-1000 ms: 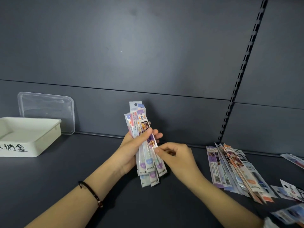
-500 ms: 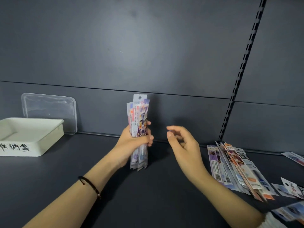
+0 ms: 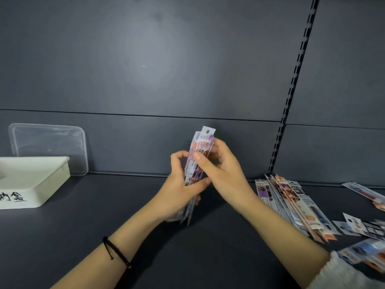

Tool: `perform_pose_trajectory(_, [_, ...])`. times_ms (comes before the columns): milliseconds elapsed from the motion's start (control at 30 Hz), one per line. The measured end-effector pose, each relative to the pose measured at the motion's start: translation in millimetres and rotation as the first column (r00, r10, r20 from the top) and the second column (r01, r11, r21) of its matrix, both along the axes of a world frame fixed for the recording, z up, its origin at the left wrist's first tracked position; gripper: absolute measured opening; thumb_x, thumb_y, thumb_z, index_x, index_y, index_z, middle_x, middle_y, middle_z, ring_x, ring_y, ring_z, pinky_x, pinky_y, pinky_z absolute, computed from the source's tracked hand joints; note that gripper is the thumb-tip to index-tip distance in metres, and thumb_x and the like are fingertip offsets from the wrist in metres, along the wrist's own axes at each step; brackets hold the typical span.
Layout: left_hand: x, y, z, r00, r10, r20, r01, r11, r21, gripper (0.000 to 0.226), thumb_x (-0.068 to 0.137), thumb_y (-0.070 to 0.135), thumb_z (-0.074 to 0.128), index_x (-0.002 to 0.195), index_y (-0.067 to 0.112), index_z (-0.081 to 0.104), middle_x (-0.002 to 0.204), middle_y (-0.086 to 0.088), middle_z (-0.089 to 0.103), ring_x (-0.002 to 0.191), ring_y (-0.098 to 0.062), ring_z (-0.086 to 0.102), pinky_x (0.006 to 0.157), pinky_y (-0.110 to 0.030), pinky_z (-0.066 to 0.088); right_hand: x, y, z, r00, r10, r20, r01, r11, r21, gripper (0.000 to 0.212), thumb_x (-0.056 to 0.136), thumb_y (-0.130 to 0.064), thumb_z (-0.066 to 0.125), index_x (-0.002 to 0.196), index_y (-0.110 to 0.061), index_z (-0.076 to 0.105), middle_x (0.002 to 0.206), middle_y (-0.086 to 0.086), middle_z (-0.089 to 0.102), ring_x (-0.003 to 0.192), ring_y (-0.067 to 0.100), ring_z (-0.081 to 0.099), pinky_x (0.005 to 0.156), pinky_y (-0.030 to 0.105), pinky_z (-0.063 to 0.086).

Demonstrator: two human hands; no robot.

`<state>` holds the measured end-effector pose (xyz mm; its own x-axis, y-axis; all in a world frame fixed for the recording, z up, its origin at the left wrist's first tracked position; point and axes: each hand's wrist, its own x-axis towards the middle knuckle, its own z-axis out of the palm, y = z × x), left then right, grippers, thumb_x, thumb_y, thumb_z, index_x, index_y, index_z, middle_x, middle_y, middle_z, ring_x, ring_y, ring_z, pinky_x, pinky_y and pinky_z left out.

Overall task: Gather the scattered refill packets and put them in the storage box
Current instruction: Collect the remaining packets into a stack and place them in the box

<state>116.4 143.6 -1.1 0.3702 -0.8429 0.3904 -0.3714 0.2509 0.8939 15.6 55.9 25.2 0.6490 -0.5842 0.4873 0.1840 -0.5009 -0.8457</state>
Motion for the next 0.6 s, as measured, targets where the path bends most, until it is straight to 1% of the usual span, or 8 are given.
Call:
perform_pose_trajectory(100, [-15.9,-4.7,0.9,1.0,-0.006,0.021,0.005,1.0,0.016,0.047,0.089,0.008,0.063,0.108,0.026,0.024,0.099,-0.006,0.062,0.078,-0.013,0.064,0.074,-0.032,0.059,-6.6,-11.7,5.0,0.996,-0.082,-0.038,0.085,0.993,0.079,0.035,0.088,-0.026,0.066,0.122,-0.022,0.058,0.109,-0.007,0.068,0.099,0.005,0.066,0.084,0.027,0.055])
perform_pose_trajectory(167, [-26.9,-10.4,2.4,1.0,0.006,0.024,-0.008,0.999,0.054,0.043,0.088,0.01,0.064,0.107,0.022,0.028,0.101,-0.001,0.061,0.085,-0.005,0.064,0.081,-0.029,0.057,-17.1,-22.6,5.9,0.995,-0.092,-0.047,0.098,0.983,0.158,0.026,0.089,-0.023,0.066,0.113,-0.015,0.064,0.1,-0.003,0.073,0.088,0.006,0.07,0.072,0.022,0.056])
perform_pose_trajectory(233, [-38.4,-19.9,2.5,0.999,0.012,-0.032,-0.008,0.993,0.118,0.038,0.087,0.011,0.066,0.106,0.019,0.034,0.098,0.001,0.06,0.086,-0.005,0.063,0.079,-0.027,0.056,-29.5,-34.8,4.1,0.992,-0.097,-0.081,0.113,0.966,0.231,0.021,0.088,-0.022,0.066,0.105,-0.008,0.067,0.091,0.002,0.075,0.076,0.007,0.071,0.06,0.018,0.053])
perform_pose_trajectory(300, [-50.3,-35.3,-1.2,0.988,0.035,-0.149,-0.005,0.981,0.196,0.038,0.084,0.009,0.067,0.108,0.018,0.04,0.101,-0.004,0.063,0.091,-0.013,0.066,0.084,-0.034,0.057,-41.8,-50.2,-1.1,0.977,-0.129,-0.171,0.167,0.957,0.237,0.028,0.089,-0.025,0.065,0.105,-0.003,0.067,0.084,0.003,0.073,0.067,0.007,0.068,0.056,0.019,0.051])
perform_pose_trajectory(367, [-61.5,-56.2,-5.9,0.965,0.079,-0.251,-0.008,0.963,0.269,0.043,0.081,0.007,0.068,0.115,0.016,0.042,0.109,-0.011,0.065,0.097,-0.024,0.068,0.088,-0.045,0.056,-57.7,-71.9,-6.9,0.922,-0.243,-0.3,0.286,0.952,0.111,0.042,0.09,-0.034,0.061,0.121,-0.005,0.06,0.092,0.005,0.07,0.079,0.015,0.066,0.068,0.027,0.051])
perform_pose_trajectory(433, [-72.0,-77.0,-10.2,0.962,0.136,-0.237,-0.048,0.938,0.343,0.046,0.081,0.007,0.068,0.118,0.012,0.041,0.113,-0.011,0.063,0.101,-0.025,0.066,0.09,-0.045,0.054,-79.3,-96.7,-10.8,0.829,-0.391,-0.399,0.381,0.918,-0.106,0.053,0.091,-0.037,0.058,0.136,-0.01,0.049,0.117,0.008,0.063,0.106,0.023,0.06,0.084,0.028,0.043])
perform_pose_trajectory(500, [-84.8,-94.2,-13.8,0.974,0.187,-0.13,-0.117,0.899,0.422,0.046,0.08,0.008,0.069,0.117,0.012,0.041,0.115,-0.009,0.06,0.105,-0.024,0.061,0.09,-0.04,0.053,-104.4,-118.5,-14.3,0.771,-0.446,-0.455,0.36,0.894,-0.265,0.045,0.091,-0.032,0.056,0.133,-0.015,0.052,0.13,0.01,0.053,0.118,0.023,0.053,0.087,0.022,0.034])
perform_pose_trajectory(600, [-101.5,-113.6,-16.5,0.96,0.262,0.099,-0.276,0.827,0.489,0.051,0.075,0.012,0.073,0.12,0.009,0.048,0.12,-0.011,0.058,0.108,-0.025,0.058,0.087,-0.034,0.051,-136.7,-142.3,-20.7,0.718,-0.41,-0.562,0.231,0.902,-0.364,0.031,0.09,-0.03,0.056,0.118,-0.02,0.062,0.13,0.009,0.05,0.116,0.022,0.052,0.087,0.024,0.036])
